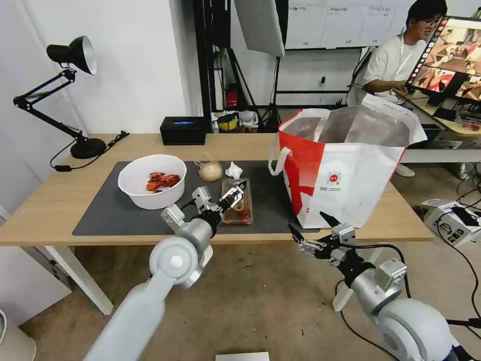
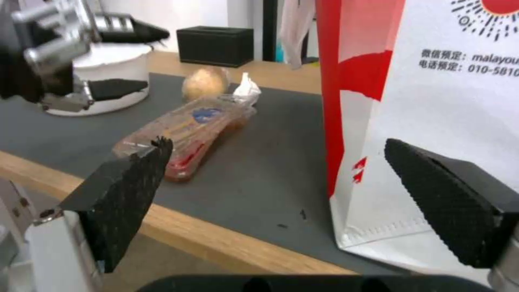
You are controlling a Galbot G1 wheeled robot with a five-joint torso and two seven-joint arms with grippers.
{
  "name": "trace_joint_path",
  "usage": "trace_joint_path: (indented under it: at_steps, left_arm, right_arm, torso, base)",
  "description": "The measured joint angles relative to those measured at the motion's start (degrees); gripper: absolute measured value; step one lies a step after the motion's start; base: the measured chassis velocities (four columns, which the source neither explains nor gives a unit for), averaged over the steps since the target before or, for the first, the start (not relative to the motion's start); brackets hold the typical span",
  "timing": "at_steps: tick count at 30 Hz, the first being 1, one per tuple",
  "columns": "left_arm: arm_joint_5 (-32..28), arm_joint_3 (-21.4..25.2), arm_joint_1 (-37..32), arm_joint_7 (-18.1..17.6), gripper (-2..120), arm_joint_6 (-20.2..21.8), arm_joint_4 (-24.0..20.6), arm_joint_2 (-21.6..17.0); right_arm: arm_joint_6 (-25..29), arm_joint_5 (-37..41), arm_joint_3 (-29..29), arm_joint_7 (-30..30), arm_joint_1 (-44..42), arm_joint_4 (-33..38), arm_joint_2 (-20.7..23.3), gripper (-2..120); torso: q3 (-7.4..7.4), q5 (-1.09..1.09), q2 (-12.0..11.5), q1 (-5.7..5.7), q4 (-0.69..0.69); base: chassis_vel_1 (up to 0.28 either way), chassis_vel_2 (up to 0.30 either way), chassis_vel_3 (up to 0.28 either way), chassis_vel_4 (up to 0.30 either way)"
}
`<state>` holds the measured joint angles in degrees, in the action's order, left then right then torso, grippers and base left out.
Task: Pick up the trash from the table and place it into the takeout bag.
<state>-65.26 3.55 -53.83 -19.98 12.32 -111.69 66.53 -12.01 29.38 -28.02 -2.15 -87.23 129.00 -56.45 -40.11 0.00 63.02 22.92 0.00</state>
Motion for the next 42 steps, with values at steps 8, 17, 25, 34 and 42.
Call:
trace_joint_path:
  at_steps: [8,17,25,34,42]
  left_arm:
    - [20.64,-4.13,2.78,14.17,85,-2.66,4.22,-7.93]
    - [27.43,-5.39,4.57,24.03,51,-6.61,8.03,-13.7]
    - [28.82,-6.5,3.96,27.48,23,-8.41,9.64,-14.85]
    - [29.39,-6.26,3.7,28.04,0,-8.58,10.47,-14.83]
    - [29.39,-6.72,3.22,28.57,0,-9.9,11.13,-13.41]
  right_arm:
    - [-1.13,9.41,0.8,1.92,1.31,1.41,-0.59,100]
    - [-2.02,26.42,3.29,6.56,6.05,1.21,-0.27,100]
    - [-3.33,33.7,7.69,9.76,13.0,-1.87,-0.17,100]
    - [-4.71,40.3,12.3,13.13,21.61,-6.1,-0.09,100]
    - [-8.3,48.6,16.96,20.51,31.17,-12.24,-3.29,100]
  torso:
    - [0.0,0.0,0.0,0.0,0.0]
    - [0.0,-0.01,0.01,0.0,0.01]
    - [0.0,0.0,0.01,0.0,0.0]
    - [0.0,0.0,0.0,0.0,0.0]
    - [0.0,0.0,0.0,0.0,0.0]
  base:
    - [0.0,0.0,0.0,0.0]
    - [0.0,0.0,0.0,0.0]
    - [0.0,0.0,0.0,0.0]
    - [0.0,0.0,0.0,0.0]
    - [0.0,0.0,0.0,0.0]
